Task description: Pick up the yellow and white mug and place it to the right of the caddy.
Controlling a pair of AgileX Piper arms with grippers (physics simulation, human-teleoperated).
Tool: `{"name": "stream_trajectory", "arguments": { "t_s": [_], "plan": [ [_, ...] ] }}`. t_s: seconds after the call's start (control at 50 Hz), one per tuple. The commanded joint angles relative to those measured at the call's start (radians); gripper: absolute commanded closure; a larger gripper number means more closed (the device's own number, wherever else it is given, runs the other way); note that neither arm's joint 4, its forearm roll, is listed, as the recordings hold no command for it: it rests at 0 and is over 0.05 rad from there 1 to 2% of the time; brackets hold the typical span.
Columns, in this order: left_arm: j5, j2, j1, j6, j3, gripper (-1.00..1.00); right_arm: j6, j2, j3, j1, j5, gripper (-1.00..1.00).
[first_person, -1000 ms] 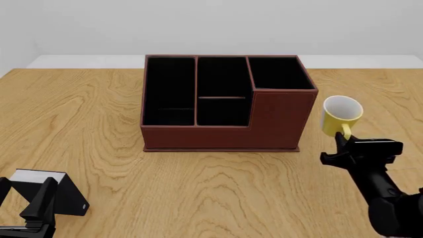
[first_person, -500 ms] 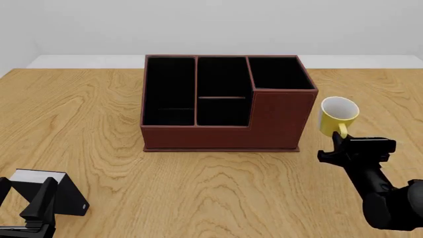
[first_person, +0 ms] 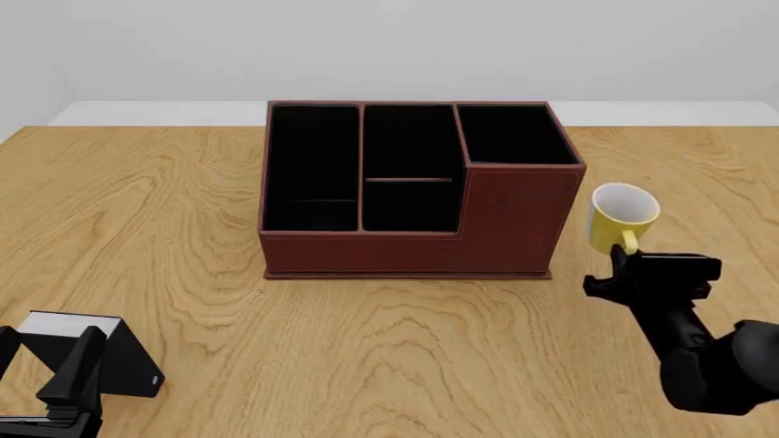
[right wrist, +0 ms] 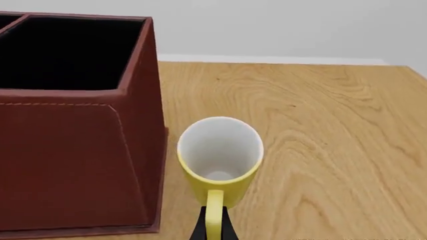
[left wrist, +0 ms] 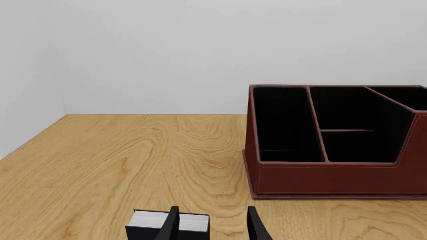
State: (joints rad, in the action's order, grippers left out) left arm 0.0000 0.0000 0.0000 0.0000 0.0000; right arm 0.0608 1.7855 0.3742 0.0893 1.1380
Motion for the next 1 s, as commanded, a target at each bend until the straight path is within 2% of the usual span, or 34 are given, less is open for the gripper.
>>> {"name": "stream_trajectory", "arguments": {
  "t_s": [0.02, 1.0],
  "plan": [
    [0.000, 0.000, 0.000, 0.000, 0.000, -1.00, -0.012, 0.046, 0.017, 0.007, 0.023, 1.00],
    [0.000, 0.000, 0.000, 0.000, 0.000, -1.00, -0.012, 0.194, 0.060, 0.032, 0.080, 1.00]
  ]
}}
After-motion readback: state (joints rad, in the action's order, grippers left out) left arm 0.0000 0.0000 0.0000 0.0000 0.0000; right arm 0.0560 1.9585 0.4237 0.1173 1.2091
